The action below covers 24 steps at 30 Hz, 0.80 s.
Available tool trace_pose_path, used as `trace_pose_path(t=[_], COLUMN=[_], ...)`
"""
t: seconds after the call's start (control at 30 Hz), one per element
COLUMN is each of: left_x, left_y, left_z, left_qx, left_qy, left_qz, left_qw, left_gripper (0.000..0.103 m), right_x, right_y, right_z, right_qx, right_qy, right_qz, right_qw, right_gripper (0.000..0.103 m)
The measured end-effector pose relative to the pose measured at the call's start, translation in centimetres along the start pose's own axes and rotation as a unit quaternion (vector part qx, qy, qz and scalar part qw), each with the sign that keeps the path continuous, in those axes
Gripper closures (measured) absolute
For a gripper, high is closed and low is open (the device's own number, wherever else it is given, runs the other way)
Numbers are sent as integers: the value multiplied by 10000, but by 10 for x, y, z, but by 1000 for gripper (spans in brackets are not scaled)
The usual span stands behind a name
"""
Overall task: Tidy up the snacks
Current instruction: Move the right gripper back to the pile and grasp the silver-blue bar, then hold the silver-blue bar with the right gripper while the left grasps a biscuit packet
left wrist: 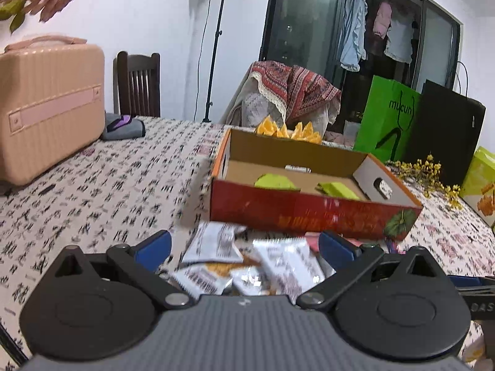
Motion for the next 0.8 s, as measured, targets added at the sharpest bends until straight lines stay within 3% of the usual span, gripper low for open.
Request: trace_pose_path(t=[0.13, 0.2, 0.3, 0.47, 0.8], left_x=[5, 8, 12, 16, 21], left_y=[-11, -15, -20, -27, -47], left_z=[5, 5, 5, 1, -28], left_qx=[32, 27, 18, -18, -283], left_qy=[-13, -13, -21, -50, -253], left_qz=[70, 96, 132, 185, 447], left_qw=[10000, 9999, 9999, 9998, 9983], left_gripper=[0, 0, 0, 0, 0], right_x=[-7, -8, -4, 6, 44], right_y=[-11, -14, -16, -16, -22], right_z=[-3, -2, 0, -2, -6], right_qx=[-173, -244, -341, -364, -138], right_qy=[6, 114, 357, 325, 36], right_qz=[121, 123, 87, -77, -565], right_qw=[9998, 9996, 9987, 9988, 9983], right_gripper=[1, 8, 27, 47, 47])
Point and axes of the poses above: each gripper's, at about its wrist camera, not at the fingertips, and x roughly against the way its jaws point, z to its left, y to its top, the point moved 7 cm from there along -x, roughly the way its jaws point, and after that the axes turned 3 degrees about z, right-handed, at the moved point
